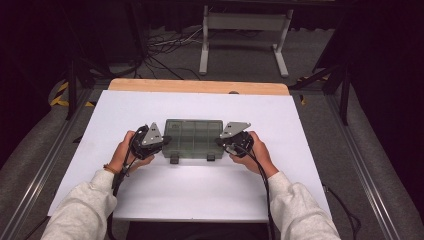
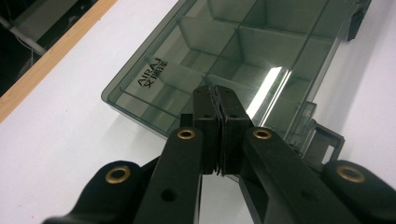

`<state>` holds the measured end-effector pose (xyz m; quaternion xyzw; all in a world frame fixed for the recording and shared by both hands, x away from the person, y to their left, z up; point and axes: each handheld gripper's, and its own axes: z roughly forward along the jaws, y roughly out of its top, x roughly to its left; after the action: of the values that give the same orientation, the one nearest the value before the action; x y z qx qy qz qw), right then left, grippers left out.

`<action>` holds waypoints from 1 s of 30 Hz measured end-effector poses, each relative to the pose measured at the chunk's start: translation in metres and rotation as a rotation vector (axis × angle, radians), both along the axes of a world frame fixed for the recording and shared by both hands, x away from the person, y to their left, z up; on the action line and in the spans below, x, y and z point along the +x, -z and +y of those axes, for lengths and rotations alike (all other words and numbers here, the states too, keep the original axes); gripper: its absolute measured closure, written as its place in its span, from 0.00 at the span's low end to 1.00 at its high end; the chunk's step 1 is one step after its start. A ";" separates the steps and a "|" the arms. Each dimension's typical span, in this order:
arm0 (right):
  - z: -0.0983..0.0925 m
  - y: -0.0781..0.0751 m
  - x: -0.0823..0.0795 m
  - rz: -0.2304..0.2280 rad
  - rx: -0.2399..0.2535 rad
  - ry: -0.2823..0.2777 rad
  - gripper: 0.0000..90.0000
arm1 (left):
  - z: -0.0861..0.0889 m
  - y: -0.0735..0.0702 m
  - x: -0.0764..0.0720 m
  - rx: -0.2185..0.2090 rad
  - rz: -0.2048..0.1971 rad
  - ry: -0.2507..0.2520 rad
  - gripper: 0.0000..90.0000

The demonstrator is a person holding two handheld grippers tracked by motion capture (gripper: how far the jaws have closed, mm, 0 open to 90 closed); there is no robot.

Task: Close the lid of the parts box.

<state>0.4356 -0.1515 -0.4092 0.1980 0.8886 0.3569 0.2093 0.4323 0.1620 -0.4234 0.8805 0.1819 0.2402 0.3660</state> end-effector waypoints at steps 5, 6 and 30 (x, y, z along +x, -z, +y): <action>0.000 0.002 -0.002 0.001 0.006 -0.001 1.00 | 0.001 0.002 -0.003 -0.004 0.000 0.007 0.98; 0.000 0.002 -0.002 0.002 0.007 -0.001 1.00 | 0.001 0.003 -0.003 -0.008 0.003 0.008 0.98; 0.002 0.010 -0.015 -0.018 0.036 0.030 1.00 | 0.006 0.010 -0.013 -0.056 0.011 0.027 0.99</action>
<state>0.4206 -0.1491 -0.4192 0.2120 0.8770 0.3714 0.2190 0.4192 0.1682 -0.4336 0.8736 0.1788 0.2251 0.3927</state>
